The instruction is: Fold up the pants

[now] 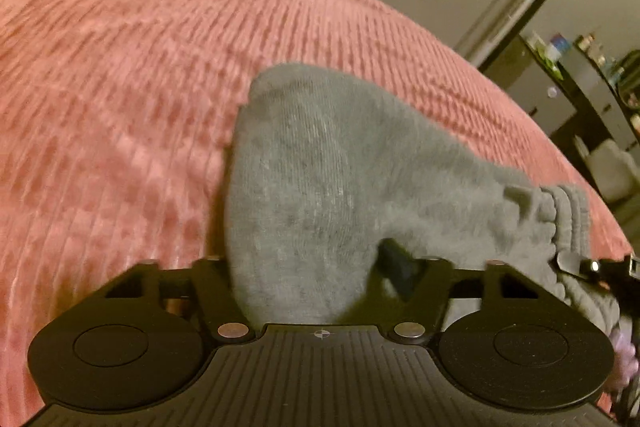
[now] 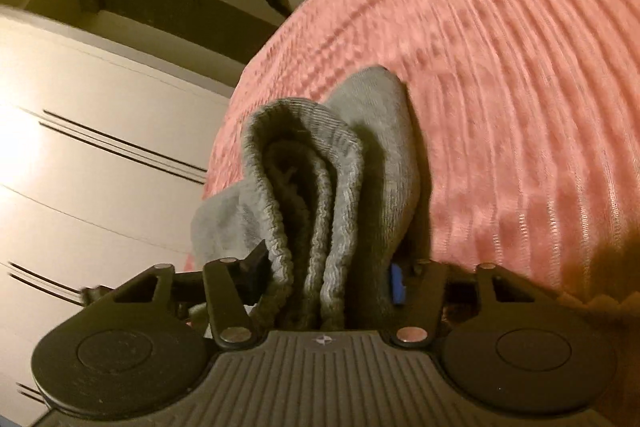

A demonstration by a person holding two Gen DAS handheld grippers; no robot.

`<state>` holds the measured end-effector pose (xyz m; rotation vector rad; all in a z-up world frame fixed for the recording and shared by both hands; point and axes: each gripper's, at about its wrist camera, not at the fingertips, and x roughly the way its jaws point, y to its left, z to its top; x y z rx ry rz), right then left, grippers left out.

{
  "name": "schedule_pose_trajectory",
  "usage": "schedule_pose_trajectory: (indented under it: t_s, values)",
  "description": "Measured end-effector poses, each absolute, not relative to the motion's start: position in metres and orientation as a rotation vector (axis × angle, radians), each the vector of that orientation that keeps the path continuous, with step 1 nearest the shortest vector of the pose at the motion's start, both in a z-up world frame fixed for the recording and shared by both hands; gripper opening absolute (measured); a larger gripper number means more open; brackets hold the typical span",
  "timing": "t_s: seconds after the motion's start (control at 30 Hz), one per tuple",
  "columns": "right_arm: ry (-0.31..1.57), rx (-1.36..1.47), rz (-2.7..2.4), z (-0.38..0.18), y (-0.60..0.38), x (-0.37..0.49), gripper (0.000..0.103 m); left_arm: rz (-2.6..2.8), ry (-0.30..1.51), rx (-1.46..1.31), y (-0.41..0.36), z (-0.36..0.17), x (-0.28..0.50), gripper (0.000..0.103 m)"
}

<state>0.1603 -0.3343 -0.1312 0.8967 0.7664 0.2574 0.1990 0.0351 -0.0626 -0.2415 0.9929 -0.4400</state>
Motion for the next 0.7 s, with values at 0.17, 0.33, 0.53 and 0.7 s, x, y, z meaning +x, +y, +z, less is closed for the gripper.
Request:
schedule_pose_trajectory:
  t_s: [0.17,0.33,0.53,0.7]
  values:
    - [0.699,0.825,0.284,-0.095,-0.32,0.15,0.05,-0.432,0.945,-0.24,0.033,-0.041,0.192,0.041]
    - [0.643,0.765,0.285,-0.064,-0.316,0.155,0.05,-0.472,0.879,-0.296,0.026,-0.011,0.193,0.039]
    - [0.53,0.779,0.105,-0.046,-0.346,0.162,0.076,-0.301,0.779,-0.16,-0.006,0.011,0.198,0.064]
    - [0.507,0.858,0.032,-0.059,-0.359,0.124,0.084,-0.273,0.749,0.014,-0.018,-0.002,0.17,0.078]
